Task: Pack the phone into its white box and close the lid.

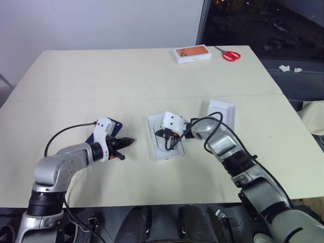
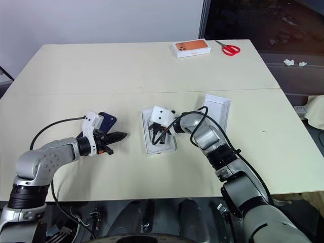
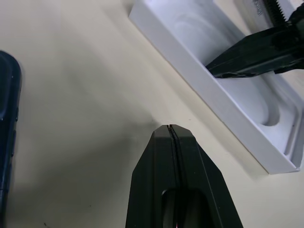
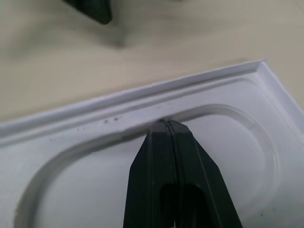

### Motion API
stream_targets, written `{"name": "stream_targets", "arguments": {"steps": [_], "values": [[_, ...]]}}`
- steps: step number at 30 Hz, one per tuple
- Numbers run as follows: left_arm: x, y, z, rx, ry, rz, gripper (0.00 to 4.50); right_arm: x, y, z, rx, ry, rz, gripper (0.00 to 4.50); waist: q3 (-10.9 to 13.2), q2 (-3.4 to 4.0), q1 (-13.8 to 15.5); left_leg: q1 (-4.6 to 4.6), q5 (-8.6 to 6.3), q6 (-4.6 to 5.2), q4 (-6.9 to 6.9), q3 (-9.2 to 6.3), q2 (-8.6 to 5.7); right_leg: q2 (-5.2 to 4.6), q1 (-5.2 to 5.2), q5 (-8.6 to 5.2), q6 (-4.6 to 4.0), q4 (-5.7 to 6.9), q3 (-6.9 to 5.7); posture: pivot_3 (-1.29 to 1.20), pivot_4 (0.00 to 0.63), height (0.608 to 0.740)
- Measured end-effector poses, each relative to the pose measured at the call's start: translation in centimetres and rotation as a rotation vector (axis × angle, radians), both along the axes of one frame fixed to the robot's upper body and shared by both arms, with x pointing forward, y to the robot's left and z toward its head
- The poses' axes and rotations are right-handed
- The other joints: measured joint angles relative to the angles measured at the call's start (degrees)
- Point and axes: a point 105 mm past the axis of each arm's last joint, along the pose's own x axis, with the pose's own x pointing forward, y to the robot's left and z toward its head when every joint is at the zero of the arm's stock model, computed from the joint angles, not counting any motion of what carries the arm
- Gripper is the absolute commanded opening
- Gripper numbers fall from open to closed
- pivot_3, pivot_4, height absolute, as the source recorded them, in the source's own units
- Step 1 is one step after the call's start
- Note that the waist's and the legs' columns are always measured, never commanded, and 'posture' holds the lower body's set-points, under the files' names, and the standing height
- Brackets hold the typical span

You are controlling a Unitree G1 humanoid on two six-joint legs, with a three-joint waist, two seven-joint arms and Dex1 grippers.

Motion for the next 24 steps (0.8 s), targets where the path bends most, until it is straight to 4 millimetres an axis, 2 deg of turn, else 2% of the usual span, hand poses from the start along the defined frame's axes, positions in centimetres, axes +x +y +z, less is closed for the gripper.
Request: {"name": "stream_targets", "arguments": {"steps": [4,5,6,8,10,14,18,21,24], "values": [[0.3,1.3,1.1,-0.007,-0.051,0.024,0.02,0.5,-0.6,1.6,0.082,0.037,-0.053,0.0,0.01,0.0,0.02,-0.01,-0.08,0.13,-0.01,0.0,0.0,0.0,-0.02,0.0,0.0,-0.01,0.0,0.0,0.15,0.74],[0.4,1.8,1.4,-0.006,-0.058,0.033,0.27,0.7,-0.7,2.2,0.098,0.033,-0.06,0.0,0.01,0.01,-0.01,-0.01,-0.09,0.15,-0.02,0.0,0.0,0.0,-0.04,0.0,0.0,-0.01,0.0,0.0,0.15,0.74],[0.5,2.1,1.5,-0.005,-0.057,0.034,0.56,0.7,-0.7,2.7,0.12,0.035,-0.065,0.25,0.01,0.01,-0.02,-0.01,-0.09,0.16,-0.03,0.0,0.0,0.0,-0.04,0.0,0.0,0.0,0.0,0.0,0.15,0.74],[1.0,3.1,1.9,-0.01,-0.056,0.052,1.39,0.7,-0.2,4.5,0.196,0.049,-0.065,0.92,0.01,0.01,-0.09,-0.01,-0.1,0.17,-0.06,0.0,0.0,0.01,-0.06,0.0,0.0,0.0,0.0,0.0,0.15,0.74],[1.3,3.8,2.6,-0.015,-0.067,0.063,2.44,0.3,0.6,5.7,0.241,0.05,-0.047,1.91,0.01,0.01,-0.11,-0.01,-0.1,0.17,-0.08,0.0,0.0,0.0,-0.07,0.0,0.0,-0.01,0.0,0.0,0.15,0.74],[1.3,5.0,3.2,-0.024,-0.063,0.065,4.4,0.0,1.4,5.7,0.229,0.03,-0.032,3.92,0.02,0.01,-0.12,-0.01,-0.1,0.17,-0.09,0.0,-0.01,-0.01,-0.16,0.0,0.0,-0.02,0.0,0.0,0.15,0.74],[1.0,7.8,3.7,-0.072,-0.013,0.107,4.4,-0.2,2.5,5.5,0.231,0.023,-0.028,3.92,0.02,0.01,-0.36,-0.01,-0.08,0.15,-0.17,0.01,0.0,0.01,-0.19,0.0,0.0,0.02,0.03,0.0,0.15,0.74],[0.8,9.9,4.2,-0.1,0.019,0.146,4.46,-0.6,4.0,5.4,0.238,0.012,-0.005,2.96,0.02,0.01,-0.38,-0.01,-0.07,0.12,-0.24,0.01,0.0,0.01,-0.3,0.0,0.0,0.02,0.03,0.0,0.15,0.74],[0.7,11.8,4.4,-0.119,0.052,0.175,4.46,-1.8,6.7,5.4,0.267,0.012,0.05,1.38,0.02,0.01,-0.55,-0.01,0.0,0.02,-0.36,0.0,0.01,0.01,-0.45,0.0,0.0,0.03,0.02,0.0,0.15,0.74]]}}
